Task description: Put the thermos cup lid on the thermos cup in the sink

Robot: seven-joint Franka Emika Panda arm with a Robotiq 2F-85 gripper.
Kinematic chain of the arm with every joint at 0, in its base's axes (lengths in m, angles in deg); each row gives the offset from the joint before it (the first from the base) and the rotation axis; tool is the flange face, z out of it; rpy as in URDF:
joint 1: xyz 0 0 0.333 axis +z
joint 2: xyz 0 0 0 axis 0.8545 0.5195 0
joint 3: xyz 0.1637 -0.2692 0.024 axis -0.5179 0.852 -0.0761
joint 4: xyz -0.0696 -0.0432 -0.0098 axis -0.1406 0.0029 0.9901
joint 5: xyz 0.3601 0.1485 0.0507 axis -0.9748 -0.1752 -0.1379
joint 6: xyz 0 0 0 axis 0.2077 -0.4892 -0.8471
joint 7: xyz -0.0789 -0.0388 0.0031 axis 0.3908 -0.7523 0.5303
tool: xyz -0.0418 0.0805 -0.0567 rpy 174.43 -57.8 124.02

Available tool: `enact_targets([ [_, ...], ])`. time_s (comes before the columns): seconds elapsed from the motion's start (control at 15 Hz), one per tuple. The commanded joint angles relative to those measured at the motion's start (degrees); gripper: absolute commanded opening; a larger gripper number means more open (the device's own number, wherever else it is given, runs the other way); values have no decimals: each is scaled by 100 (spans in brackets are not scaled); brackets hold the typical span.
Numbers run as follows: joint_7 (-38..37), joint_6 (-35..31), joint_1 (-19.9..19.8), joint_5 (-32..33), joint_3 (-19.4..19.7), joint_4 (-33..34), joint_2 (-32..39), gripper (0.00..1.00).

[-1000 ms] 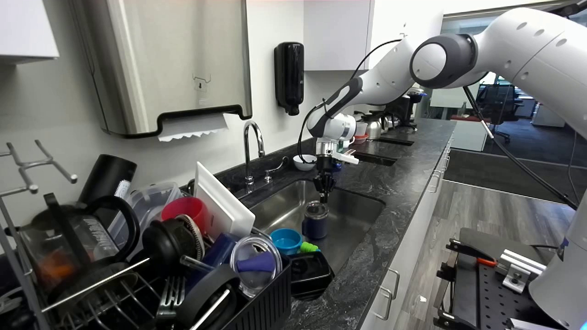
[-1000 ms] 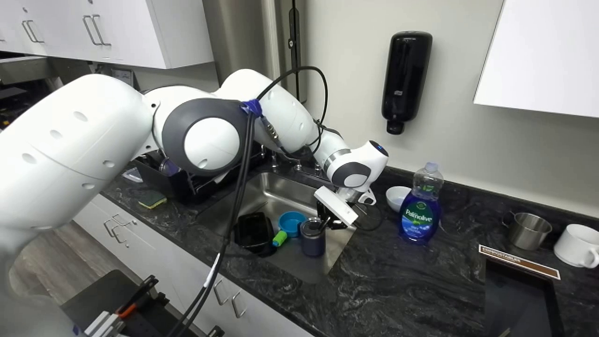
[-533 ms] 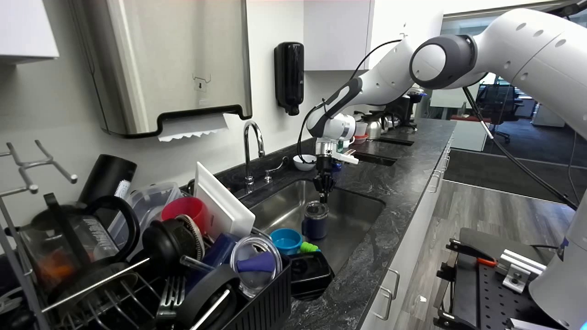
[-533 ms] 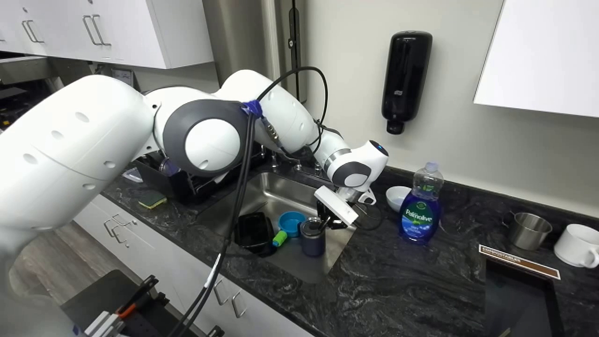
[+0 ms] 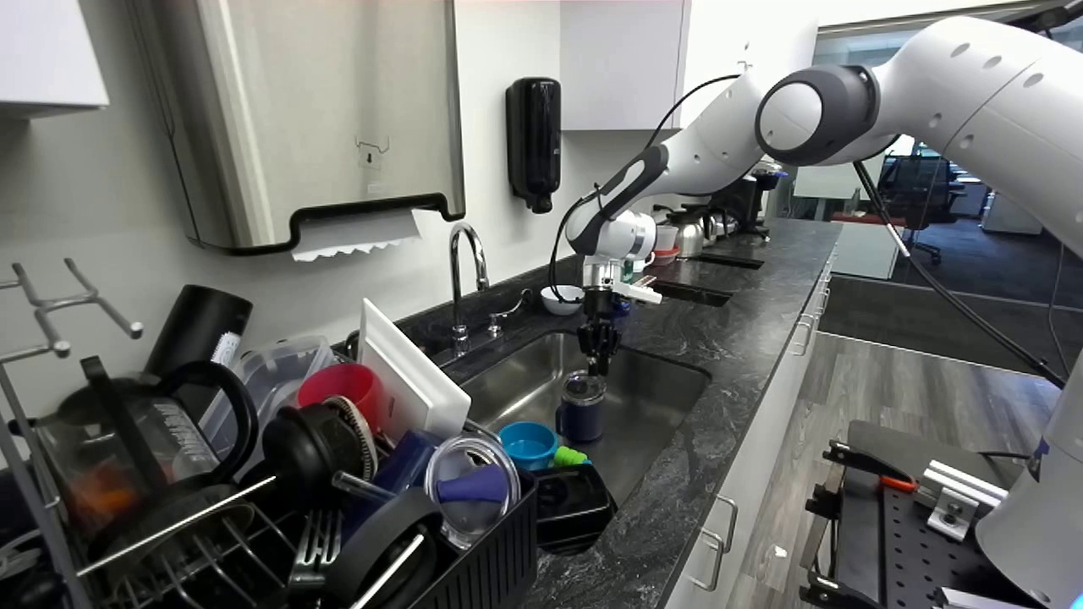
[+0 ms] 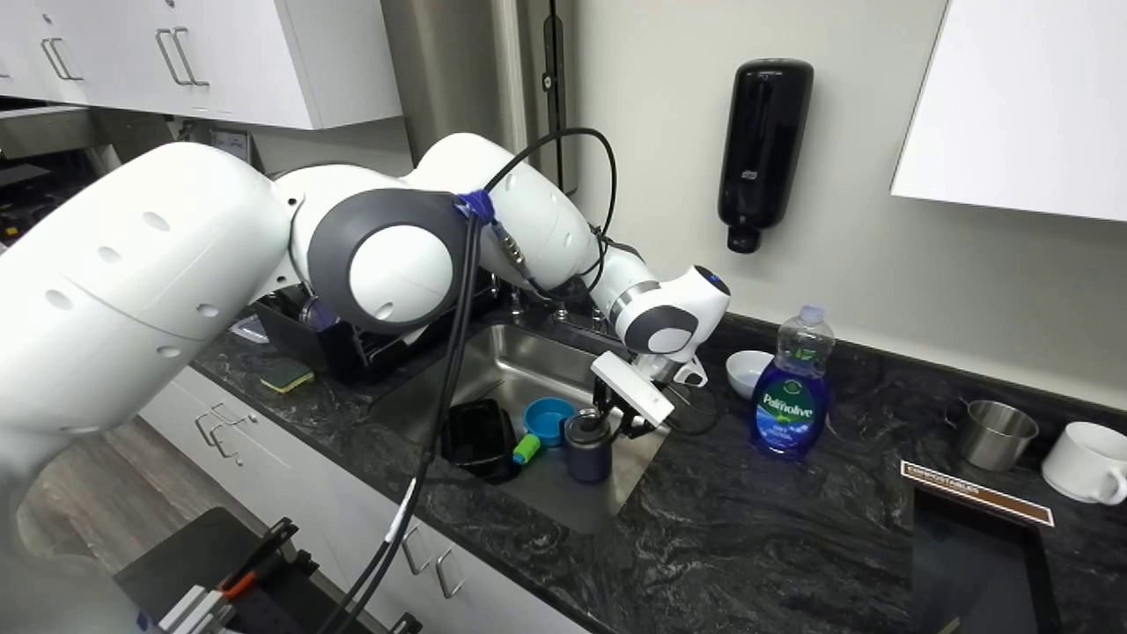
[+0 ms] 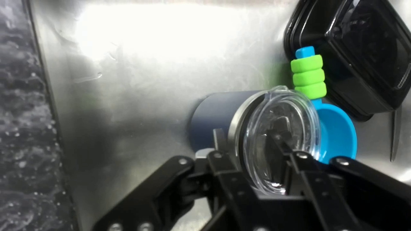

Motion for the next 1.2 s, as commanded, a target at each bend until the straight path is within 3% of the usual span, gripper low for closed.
enact_targets([
  [0.0, -116, -71, -31, 164, -57, 4, -22, 69],
  [0.33, -78, -420, 15, 216, -50, -307, -364, 99],
  [0.73, 18, -1177, 221, 441, -53, -958, -1019, 100],
  [0.8, 40, -1319, 283, 534, -45, -1117, -1132, 75],
  [0.93, 27, -1701, 426, 756, -17, -1472, -1332, 68],
  [1.13, -70, -2268, 649, 1153, 19, -1961, -1514, 45],
])
